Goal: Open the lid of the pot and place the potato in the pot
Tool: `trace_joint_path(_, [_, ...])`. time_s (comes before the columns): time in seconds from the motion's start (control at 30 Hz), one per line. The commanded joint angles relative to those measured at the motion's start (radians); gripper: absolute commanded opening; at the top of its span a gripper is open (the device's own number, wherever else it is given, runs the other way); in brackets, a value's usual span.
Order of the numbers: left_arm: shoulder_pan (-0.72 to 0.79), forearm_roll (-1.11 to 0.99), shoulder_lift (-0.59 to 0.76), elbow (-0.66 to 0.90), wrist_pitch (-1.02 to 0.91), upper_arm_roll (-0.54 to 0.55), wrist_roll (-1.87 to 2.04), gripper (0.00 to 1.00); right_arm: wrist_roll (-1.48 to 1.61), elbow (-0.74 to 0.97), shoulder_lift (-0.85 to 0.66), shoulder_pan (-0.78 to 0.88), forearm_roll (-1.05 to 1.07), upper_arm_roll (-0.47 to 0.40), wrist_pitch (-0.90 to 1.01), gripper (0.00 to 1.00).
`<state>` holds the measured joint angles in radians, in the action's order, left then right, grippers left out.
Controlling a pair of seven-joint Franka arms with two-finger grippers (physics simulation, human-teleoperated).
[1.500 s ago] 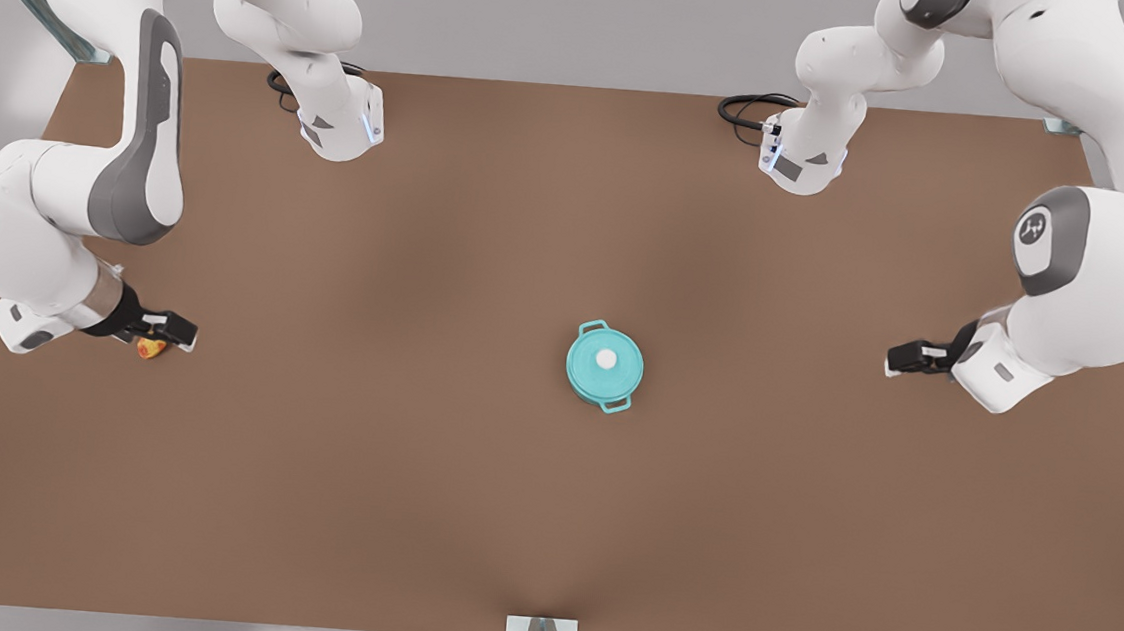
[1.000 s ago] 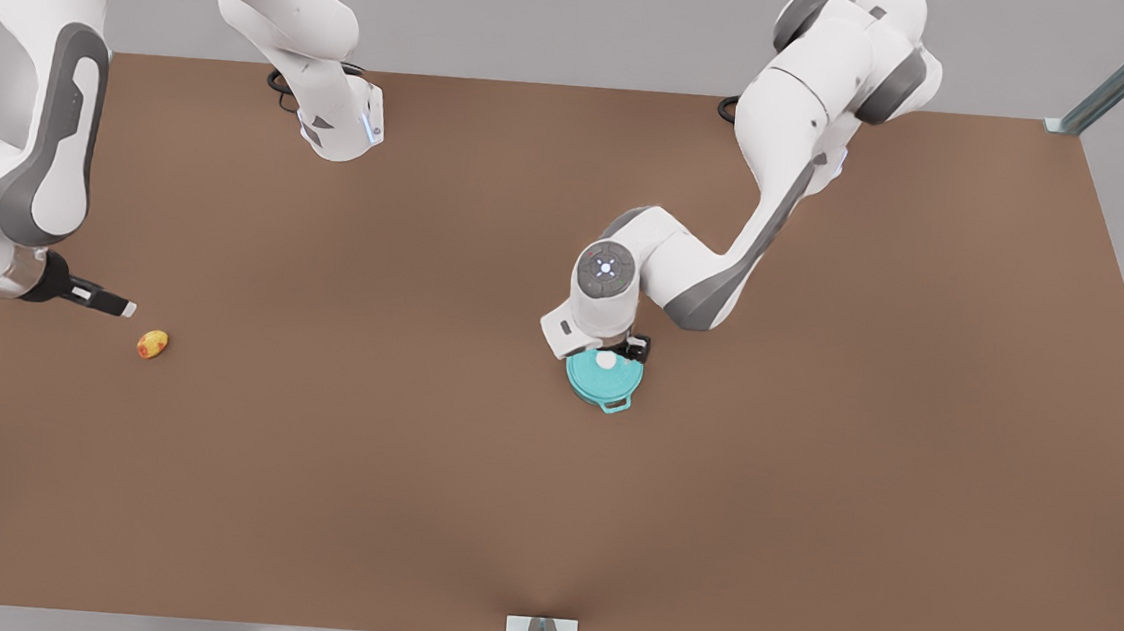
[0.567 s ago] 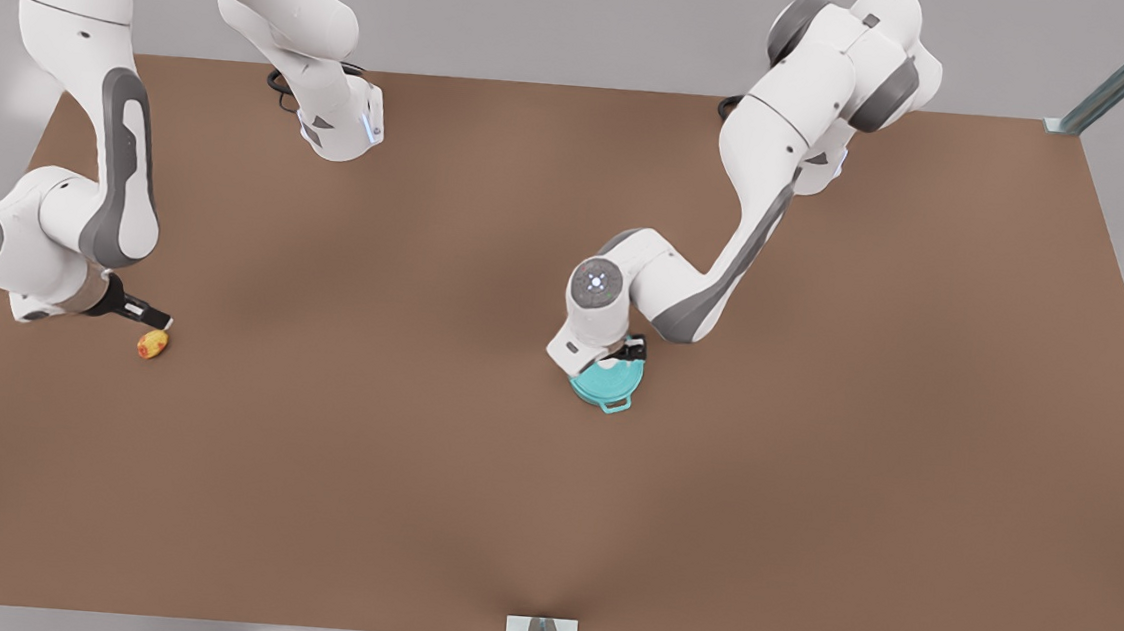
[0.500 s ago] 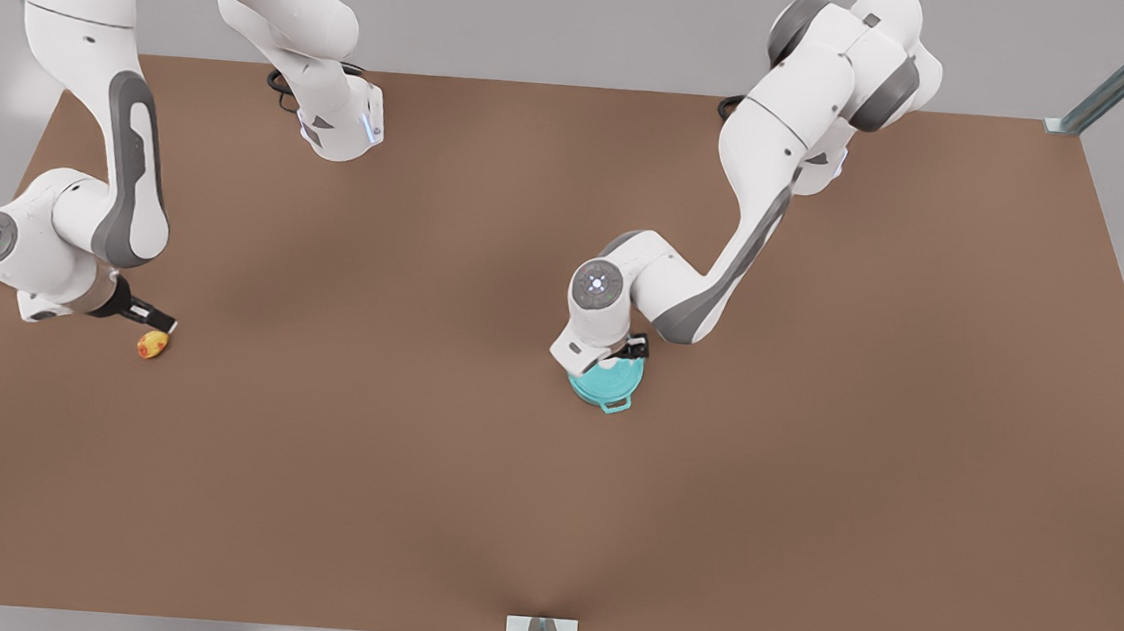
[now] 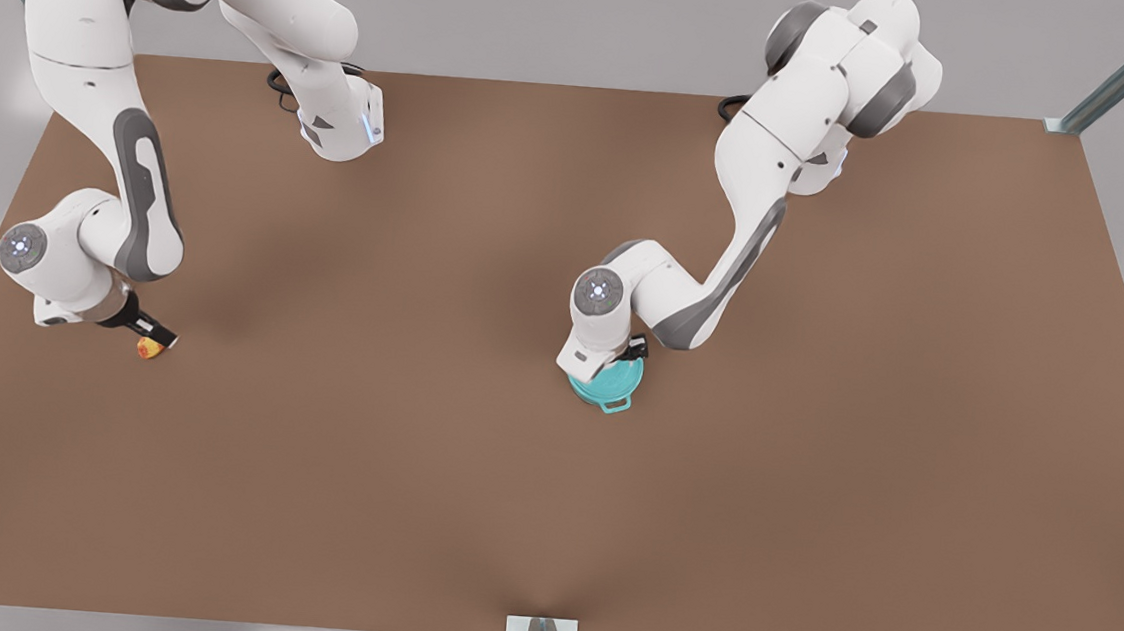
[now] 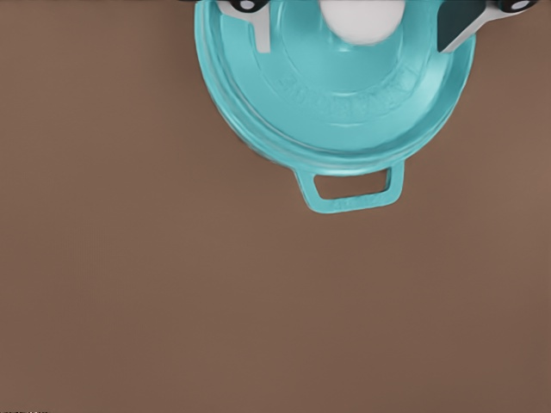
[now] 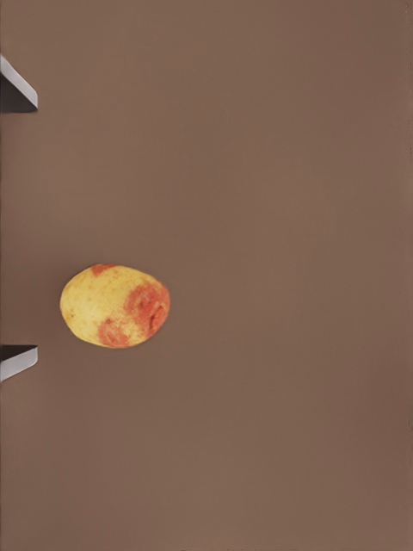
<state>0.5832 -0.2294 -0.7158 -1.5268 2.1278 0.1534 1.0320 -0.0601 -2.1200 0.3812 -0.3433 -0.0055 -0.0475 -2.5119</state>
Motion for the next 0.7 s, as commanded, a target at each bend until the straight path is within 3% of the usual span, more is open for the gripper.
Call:
trace_joint_path(0.0, [-0.003, -0.007, -0.001, 0.0, 0.014, 0.0, 0.115, 0.89, -0.084, 0.014, 0.018, -0.009, 0.001, 0.0, -0.044, 1.0])
trace_joint_path(0.07, [-0.011, -0.004, 0.003, 0.002, -0.005, 0.0, 0.066, 0.6, -0.083, 0.018, 0.047, -0.025, 0.001, 0.001, -0.071, 1.0])
trace_joint_path(0.17, [-0.013, -0.004, 0.006, 0.005, -0.006, 0.0, 0.057, 0.43, -0.076, 0.017, 0.076, -0.036, -0.027, 0.001, -0.074, 1.0])
trace_joint_path(0.3, [-0.095, 0.01, 0.013, 0.137, -0.204, 0.0, -0.104, 0.43, -0.072, 0.009, 0.113, -0.051, -0.028, 0.001, -0.093, 1.0])
trace_joint_path(0.37, [-0.181, 0.005, 0.012, 0.155, -0.213, -0.001, -0.191, 0.43, -0.073, 0.009, 0.117, -0.051, -0.028, 0.003, -0.094, 1.0])
trace_joint_path(0.47, [-0.318, 0.001, -0.054, 0.171, -0.103, -0.005, -0.316, 0.43, -0.073, 0.009, 0.125, -0.051, -0.028, 0.003, -0.096, 1.0])
trace_joint_path(0.6, [-0.336, -0.001, -0.172, 0.197, 0.031, -0.035, -0.316, 0.44, -0.081, 0.017, 0.136, -0.051, -0.028, 0.008, -0.131, 1.0])
trace_joint_path(0.63, [-0.336, -0.001, -0.174, 0.197, 0.032, -0.037, -0.317, 0.47, -0.083, 0.017, 0.142, -0.051, -0.028, 0.008, -0.137, 1.0])
trace_joint_path(0.67, [-0.336, -0.001, -0.174, 0.2, 0.032, -0.041, -0.325, 0.68, -0.083, 0.017, 0.143, -0.051, -0.028, 0.008, -0.137, 1.0])
